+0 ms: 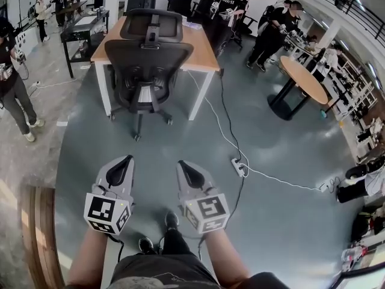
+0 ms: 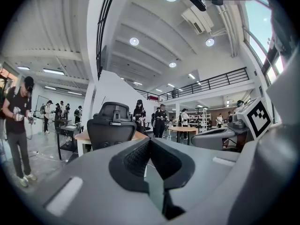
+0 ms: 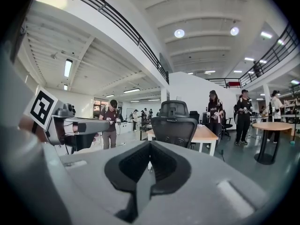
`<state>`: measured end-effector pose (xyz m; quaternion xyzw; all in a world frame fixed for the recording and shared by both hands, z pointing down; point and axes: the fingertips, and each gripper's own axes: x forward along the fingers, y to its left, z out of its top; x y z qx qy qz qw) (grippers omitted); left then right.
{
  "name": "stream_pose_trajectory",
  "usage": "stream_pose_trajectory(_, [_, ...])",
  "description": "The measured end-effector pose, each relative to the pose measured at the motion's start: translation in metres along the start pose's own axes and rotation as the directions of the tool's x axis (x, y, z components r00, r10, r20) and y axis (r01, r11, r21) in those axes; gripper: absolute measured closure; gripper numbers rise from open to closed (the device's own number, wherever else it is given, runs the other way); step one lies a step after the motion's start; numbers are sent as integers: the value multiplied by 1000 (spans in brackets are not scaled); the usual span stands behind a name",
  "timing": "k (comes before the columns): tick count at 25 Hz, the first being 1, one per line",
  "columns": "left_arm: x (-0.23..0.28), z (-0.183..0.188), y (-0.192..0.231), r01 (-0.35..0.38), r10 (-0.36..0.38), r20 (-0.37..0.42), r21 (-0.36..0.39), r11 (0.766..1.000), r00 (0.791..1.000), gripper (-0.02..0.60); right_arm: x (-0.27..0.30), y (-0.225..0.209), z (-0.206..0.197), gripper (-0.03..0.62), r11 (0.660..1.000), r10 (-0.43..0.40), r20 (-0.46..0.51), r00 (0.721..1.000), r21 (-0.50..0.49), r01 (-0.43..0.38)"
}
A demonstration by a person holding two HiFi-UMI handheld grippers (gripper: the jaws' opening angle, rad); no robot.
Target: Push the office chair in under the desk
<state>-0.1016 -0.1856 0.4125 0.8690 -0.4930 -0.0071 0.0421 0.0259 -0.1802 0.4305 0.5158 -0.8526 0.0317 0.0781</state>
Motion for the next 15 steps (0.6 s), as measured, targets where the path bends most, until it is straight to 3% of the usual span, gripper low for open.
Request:
stream_pose_trajectory(6, [-12,6,3,-14,14,20,3,1000,1000,563,-1,7,9,603,998,18,41,999,67,-21])
stream_pose_trajectory(15, [-17,6,7,-32,32,14,-7,999,999,564,-5,10,8,603,999,17,28,999,51,-18])
